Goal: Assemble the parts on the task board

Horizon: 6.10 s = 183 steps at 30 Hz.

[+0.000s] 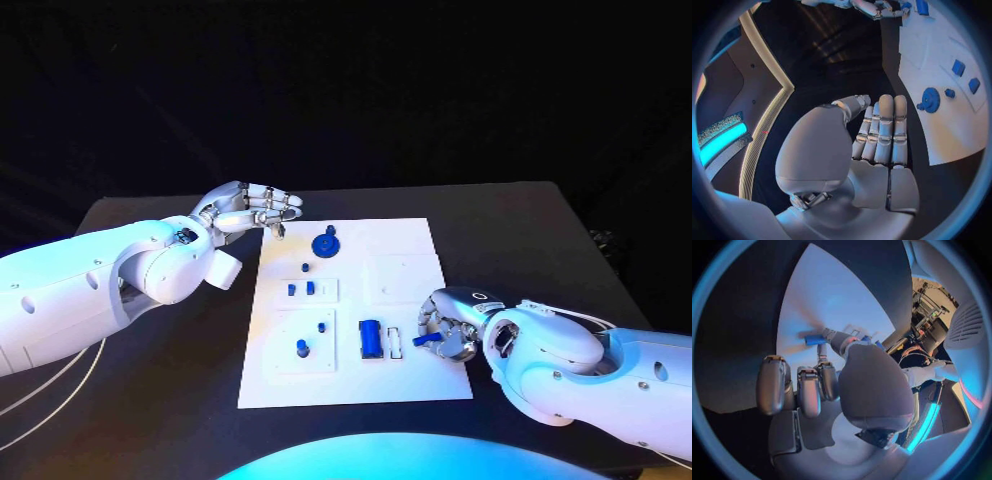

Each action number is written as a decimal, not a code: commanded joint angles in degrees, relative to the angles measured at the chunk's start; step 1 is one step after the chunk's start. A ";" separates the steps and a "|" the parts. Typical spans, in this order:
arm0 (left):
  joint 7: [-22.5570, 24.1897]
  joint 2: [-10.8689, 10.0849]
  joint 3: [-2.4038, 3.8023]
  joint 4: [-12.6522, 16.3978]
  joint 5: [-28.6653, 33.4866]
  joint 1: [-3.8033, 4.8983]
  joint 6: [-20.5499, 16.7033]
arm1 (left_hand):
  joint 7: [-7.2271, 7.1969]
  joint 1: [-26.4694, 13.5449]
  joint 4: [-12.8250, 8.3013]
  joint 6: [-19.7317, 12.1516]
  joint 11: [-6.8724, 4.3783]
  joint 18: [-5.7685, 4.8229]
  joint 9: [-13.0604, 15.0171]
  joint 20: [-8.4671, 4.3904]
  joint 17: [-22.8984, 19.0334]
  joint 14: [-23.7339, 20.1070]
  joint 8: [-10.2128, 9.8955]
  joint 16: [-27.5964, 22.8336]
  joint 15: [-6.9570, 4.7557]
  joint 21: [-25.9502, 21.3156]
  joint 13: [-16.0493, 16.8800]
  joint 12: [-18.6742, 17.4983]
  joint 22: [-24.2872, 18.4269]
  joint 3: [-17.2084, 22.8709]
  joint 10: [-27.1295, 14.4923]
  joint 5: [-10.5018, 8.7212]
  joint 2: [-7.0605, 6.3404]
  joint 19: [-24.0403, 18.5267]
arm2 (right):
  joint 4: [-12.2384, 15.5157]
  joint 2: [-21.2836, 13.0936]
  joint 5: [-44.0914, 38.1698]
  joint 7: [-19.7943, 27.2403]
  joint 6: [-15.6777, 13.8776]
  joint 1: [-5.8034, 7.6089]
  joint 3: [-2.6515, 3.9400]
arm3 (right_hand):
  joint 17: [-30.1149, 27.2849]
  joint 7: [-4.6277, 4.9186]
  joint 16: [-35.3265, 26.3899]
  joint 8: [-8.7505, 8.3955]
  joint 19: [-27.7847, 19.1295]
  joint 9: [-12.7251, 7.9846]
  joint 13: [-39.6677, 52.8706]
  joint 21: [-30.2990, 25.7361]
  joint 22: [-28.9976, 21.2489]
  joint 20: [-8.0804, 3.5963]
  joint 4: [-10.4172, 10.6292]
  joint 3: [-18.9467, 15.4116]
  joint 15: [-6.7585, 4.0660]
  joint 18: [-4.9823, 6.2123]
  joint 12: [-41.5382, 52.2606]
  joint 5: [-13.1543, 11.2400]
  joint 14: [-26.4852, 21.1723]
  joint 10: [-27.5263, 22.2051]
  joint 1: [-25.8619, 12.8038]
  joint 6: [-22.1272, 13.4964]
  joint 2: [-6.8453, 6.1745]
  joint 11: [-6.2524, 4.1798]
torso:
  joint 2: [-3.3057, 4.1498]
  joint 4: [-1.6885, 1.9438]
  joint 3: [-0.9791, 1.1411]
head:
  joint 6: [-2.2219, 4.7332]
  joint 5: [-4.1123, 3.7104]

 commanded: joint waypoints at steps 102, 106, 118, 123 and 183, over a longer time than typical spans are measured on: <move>-0.33 -0.10 0.04 0.55 -0.35 0.04 1.69 | 0.56 0.07 0.10 -0.40 -0.14 0.90 0.05 -0.09 -0.17 -0.18 0.33 -0.03 0.00 0.63 -0.13 0.56 0.22 0.51 -0.42 0.13 0.45 0.09 | -4.63 5.89 8.32 -0.08 -7.85 -0.71 0.14 | 13.51 -1.22 0.30 3.83 2.51 2.44 9.73 1.11 11.68 -1.18 4.53 -4.10 -1.08 -0.99 1.14 -0.26 5.73 2.01 -12.42 1.92 -3.96 -1.35 | 0.01 -0.02 0.04 | -0.21 -0.22; -0.35 -0.12 0.03 0.54 -0.37 0.04 1.68 | 0.56 0.07 0.10 -0.40 -0.14 0.90 0.05 -0.09 -0.17 -0.18 0.33 -0.03 0.00 0.63 -0.13 0.56 0.22 0.51 -0.42 0.13 0.45 0.09 | -4.30 5.73 8.67 1.17 -8.86 -0.70 0.14 | 13.53 -1.10 0.31 3.89 2.49 2.28 9.75 1.03 11.67 -1.07 6.24 -6.84 -0.96 -0.98 1.13 -0.20 5.73 2.02 -13.00 1.83 -4.25 -1.23 | 0.01 -0.05 0.04 | -0.13 -0.21; -0.44 -0.14 0.03 0.49 -0.47 0.04 1.82 | 0.57 0.00 0.15 -0.41 -0.14 0.90 0.04 -0.07 -0.20 -0.19 0.36 -0.05 0.01 0.67 -0.16 0.62 0.26 0.57 -0.45 0.13 0.48 0.03 | -2.52 3.74 9.36 5.20 -12.27 -0.71 0.15 | 13.72 -1.17 0.38 4.10 2.61 1.63 9.91 1.41 11.76 -1.04 10.73 -16.33 -0.97 -1.03 1.26 0.03 5.77 2.11 -8.33 1.79 -3.03 -1.26 | 0.01 -0.06 0.05 | -0.04 -0.17; -0.47 -0.17 0.03 0.48 -0.48 0.04 1.82 | 0.57 0.00 0.15 -0.41 -0.14 0.90 0.04 -0.07 -0.20 -0.19 0.36 -0.05 0.01 0.67 -0.16 0.62 0.26 0.57 -0.45 0.13 0.48 0.03 | -1.70 2.21 10.90 5.96 -10.49 -0.71 0.15 | 13.72 -1.15 0.38 4.04 2.58 1.46 9.88 1.33 11.75 -1.04 10.93 -17.19 -0.97 -1.02 1.15 0.05 5.77 2.07 -6.62 1.66 -3.01 -1.26 | 0.01 -0.08 0.03 | -0.07 -0.26; -0.20 -0.07 0.00 0.27 -0.47 0.02 1.62 | 0.56 -0.08 0.21 -0.42 -0.14 0.90 0.03 -0.06 -0.21 -0.18 0.39 -0.06 0.03 0.69 -0.18 0.67 0.28 0.60 -0.48 0.13 0.51 -0.03 | -1.03 1.34 13.97 11.54 -10.85 -1.36 0.14 | 12.63 -0.82 -0.15 3.72 1.87 0.98 9.26 -1.38 11.14 -0.94 11.62 -18.33 -0.79 -0.59 -0.23 0.04 5.52 1.45 -3.39 0.94 -2.59 -1.02 | -0.17 -0.05 0.00 | 0.31 -0.14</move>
